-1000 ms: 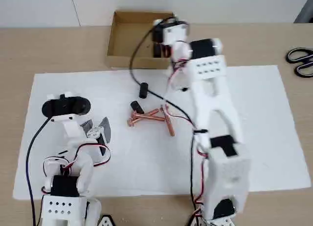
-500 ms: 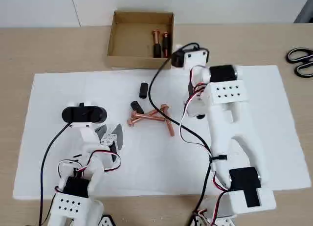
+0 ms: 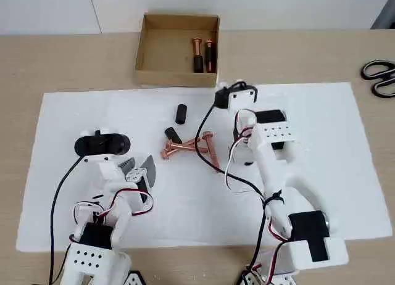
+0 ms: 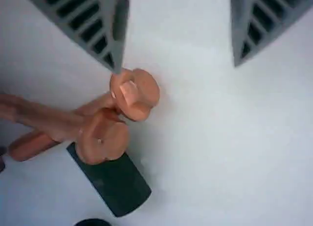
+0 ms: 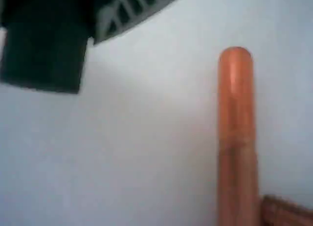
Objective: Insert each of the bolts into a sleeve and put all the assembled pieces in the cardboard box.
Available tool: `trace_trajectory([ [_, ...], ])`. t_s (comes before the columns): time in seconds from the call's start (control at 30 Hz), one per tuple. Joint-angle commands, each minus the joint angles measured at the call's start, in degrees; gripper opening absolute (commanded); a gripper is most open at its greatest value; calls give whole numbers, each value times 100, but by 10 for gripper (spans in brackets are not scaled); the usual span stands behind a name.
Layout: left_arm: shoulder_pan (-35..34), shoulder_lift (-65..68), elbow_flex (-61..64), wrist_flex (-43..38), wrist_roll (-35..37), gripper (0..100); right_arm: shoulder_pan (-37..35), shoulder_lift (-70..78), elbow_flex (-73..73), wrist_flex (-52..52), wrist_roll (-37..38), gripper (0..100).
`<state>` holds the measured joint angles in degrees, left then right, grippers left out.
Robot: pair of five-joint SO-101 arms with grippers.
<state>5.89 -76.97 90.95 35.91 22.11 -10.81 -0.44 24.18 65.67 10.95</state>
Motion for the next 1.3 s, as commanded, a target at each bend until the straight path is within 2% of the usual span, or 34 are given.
trace_trajectory([
  [0.0, 9, -62, -22, -149, 44, 141, 75, -338, 9, -92, -202, 221],
  [0.1, 9, -62, -22, -149, 44, 141, 66, -330, 18, -92, -237, 271],
  [0.4, 9, -62, -22, -149, 44, 141, 66, -180, 26, -92, -237, 217],
  [0.93, 9, -62, -22, -149, 44, 141, 57, 637, -9, -224, -202, 214],
  [1.27, 9, -62, -22, -149, 44, 141, 66, 585, -18, -295, -193, 24],
])
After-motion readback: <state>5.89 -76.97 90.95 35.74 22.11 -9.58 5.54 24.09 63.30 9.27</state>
